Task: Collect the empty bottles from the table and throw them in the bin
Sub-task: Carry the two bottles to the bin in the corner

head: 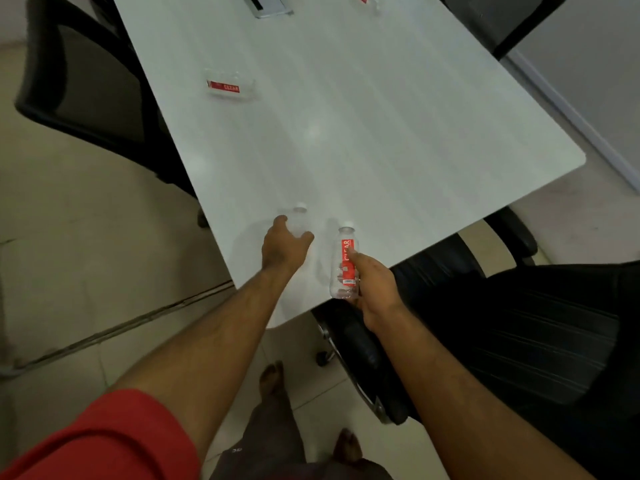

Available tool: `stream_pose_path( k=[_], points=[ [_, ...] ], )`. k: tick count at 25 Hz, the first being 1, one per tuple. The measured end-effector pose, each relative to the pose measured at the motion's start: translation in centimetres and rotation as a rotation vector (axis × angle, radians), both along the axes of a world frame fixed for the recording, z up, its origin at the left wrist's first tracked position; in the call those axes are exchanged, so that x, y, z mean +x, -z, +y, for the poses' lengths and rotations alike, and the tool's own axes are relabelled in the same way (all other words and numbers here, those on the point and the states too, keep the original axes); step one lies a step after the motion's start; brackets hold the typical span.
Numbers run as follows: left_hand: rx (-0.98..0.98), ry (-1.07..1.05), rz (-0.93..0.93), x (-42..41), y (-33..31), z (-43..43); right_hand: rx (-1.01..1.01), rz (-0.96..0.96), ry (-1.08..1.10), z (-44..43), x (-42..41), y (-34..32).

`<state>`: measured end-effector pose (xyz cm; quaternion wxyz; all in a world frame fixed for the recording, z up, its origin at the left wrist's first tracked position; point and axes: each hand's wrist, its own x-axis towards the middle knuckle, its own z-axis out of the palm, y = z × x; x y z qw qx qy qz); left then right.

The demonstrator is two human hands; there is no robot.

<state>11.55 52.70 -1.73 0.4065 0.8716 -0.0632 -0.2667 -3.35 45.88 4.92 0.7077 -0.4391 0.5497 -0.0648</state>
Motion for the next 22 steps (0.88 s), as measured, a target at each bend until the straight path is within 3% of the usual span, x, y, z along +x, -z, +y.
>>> stream_pose_path(
  k=[4,8,15,19,22],
  points=[
    [-0.393,-0.28,0.415,-1.6,-2.0,2.8,-0.002,-0.065,-0.018,1.3,-0.5,-0.6],
    [-0.499,-0.408,0.499,-6.6,-4.9,8.5,-0.025,-0.143,-0.19,5.1,-3.3,-0.8],
    [-0.716,-0.659,0.27,-24.8,-7.7,18.4,0.061,-0.288,-0.527,11.1,-15.0,-1.3],
    [-0.707,-0.848,0.052,-36.9,-9.5,23.3,0.113,-0.348,-0.778,15.2,-22.5,-2.6],
    [-0.692,-1.03,0.053,-45.1,-10.0,27.9,0.13,-0.322,-0.949,19.5,-27.8,-2.9]
  ],
)
